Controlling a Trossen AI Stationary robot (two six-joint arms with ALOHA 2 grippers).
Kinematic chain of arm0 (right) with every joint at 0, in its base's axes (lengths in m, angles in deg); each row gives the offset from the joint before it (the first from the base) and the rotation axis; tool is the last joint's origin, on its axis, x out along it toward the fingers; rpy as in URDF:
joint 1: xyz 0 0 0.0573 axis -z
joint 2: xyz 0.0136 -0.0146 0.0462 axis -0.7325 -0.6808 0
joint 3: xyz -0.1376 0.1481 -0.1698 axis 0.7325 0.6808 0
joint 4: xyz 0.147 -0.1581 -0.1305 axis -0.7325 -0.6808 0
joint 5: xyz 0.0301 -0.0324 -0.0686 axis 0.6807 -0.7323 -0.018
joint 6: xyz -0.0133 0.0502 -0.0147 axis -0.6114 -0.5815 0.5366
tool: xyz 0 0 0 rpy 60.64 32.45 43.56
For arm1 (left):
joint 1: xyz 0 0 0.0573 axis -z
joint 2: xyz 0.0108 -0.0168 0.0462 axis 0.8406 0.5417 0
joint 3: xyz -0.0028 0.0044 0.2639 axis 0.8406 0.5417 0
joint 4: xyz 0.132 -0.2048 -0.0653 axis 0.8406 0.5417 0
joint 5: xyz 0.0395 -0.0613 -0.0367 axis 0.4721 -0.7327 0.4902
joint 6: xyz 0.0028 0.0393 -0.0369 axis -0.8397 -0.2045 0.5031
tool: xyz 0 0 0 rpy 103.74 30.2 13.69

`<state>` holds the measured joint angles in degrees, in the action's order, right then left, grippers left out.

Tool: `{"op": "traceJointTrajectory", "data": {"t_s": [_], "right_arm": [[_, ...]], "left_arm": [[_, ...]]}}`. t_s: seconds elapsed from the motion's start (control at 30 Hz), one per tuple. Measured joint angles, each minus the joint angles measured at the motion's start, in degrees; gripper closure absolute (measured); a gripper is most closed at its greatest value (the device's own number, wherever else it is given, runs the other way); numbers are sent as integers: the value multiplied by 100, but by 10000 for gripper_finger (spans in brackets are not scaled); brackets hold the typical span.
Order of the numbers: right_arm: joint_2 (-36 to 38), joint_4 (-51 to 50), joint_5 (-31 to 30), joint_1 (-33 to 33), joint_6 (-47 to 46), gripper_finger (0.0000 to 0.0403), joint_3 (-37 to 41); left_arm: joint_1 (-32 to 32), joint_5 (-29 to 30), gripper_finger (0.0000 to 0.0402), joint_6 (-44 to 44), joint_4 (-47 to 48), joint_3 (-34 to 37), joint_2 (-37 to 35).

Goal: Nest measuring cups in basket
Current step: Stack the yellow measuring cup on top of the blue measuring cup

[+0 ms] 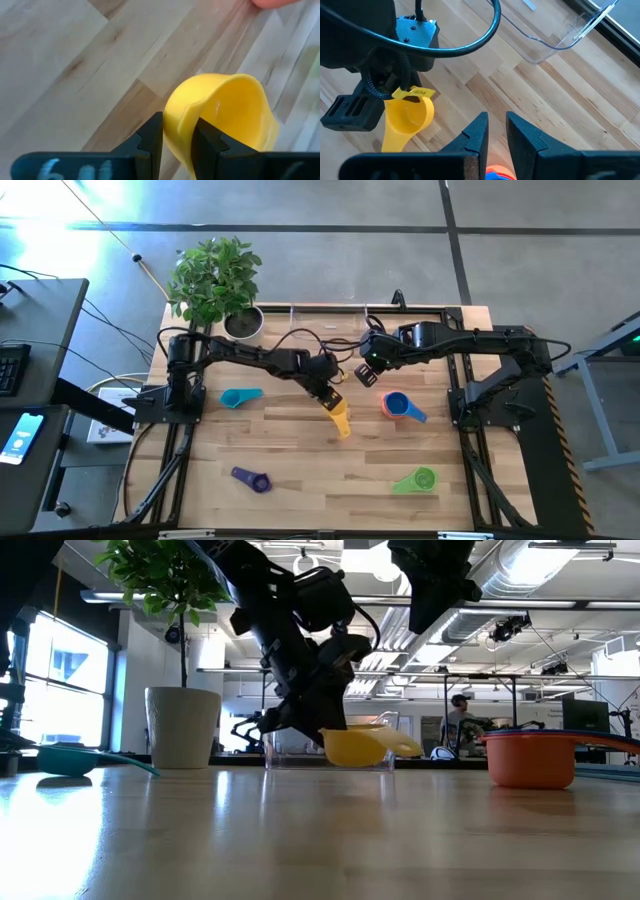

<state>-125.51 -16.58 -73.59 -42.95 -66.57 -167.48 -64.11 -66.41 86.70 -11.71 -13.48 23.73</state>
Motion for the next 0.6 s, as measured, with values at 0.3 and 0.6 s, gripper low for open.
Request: {"op": "traceJointTrajectory", "data": {"t_s": [0.3,0.6], "right_arm": [[0,59,0,0,-2,344,0],[0,68,28,-4,-151,344,0]], "left_arm": [[-102,16,330,-216,59,0,0],[-137,23,348,-333,249,0,44]]}}
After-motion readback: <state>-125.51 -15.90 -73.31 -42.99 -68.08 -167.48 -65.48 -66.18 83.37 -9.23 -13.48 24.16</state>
